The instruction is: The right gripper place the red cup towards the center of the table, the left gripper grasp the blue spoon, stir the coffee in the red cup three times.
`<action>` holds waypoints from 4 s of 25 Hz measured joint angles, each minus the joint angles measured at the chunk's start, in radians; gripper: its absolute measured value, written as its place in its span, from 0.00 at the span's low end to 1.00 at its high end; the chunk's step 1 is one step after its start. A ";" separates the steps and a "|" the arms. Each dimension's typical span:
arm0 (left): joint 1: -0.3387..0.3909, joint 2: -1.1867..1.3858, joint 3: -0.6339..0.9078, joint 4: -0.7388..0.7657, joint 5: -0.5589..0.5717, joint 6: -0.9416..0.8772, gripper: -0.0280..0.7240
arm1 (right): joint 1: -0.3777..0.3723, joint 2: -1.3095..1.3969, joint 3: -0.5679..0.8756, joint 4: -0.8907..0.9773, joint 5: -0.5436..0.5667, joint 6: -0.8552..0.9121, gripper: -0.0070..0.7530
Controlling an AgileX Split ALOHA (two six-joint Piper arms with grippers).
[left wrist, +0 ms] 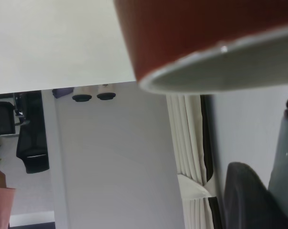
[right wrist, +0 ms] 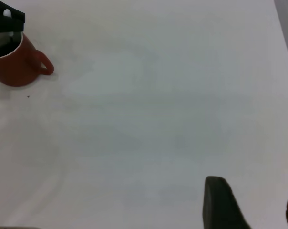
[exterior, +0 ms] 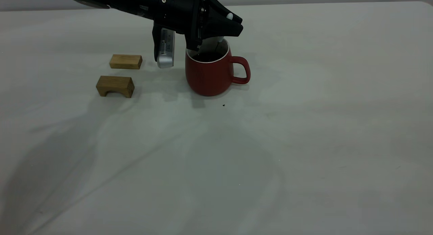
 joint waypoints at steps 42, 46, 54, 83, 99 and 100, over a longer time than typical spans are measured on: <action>0.004 -0.572 0.000 1.398 0.300 0.104 0.54 | 0.000 0.000 0.000 0.000 0.000 0.000 0.50; 0.004 -0.733 0.004 1.559 0.301 0.166 0.51 | 0.000 0.000 0.000 0.000 0.000 0.000 0.50; 0.002 -1.078 0.201 1.686 0.207 0.630 0.51 | 0.000 0.000 0.000 0.000 0.000 0.000 0.50; 0.203 -2.481 1.202 1.560 0.275 0.678 0.51 | 0.000 0.000 0.000 0.000 0.000 0.000 0.50; 0.203 -2.604 1.221 1.557 0.269 0.686 0.51 | 0.000 0.000 0.000 0.000 0.000 0.000 0.50; 0.203 -2.604 1.221 1.557 0.269 0.686 0.51 | 0.000 0.000 0.000 0.000 0.000 0.000 0.50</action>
